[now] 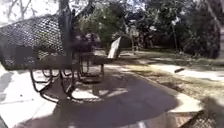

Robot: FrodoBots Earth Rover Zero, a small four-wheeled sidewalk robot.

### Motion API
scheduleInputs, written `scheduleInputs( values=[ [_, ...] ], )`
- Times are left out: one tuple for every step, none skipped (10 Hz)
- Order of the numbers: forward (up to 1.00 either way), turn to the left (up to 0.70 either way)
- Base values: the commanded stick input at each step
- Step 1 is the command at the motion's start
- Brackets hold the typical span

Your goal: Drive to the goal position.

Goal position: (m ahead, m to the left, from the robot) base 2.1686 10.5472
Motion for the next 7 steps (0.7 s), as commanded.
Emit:
scheduleInputs(
  values=[
    [0.5,-0.5],
    [0.5,-0.5],
    [0.5,-0.5],
    [0.5,-0.5],
    [0.5,-0.5],
    [0.5,-0.5],
    [0.5,-0.5]
  ],
)
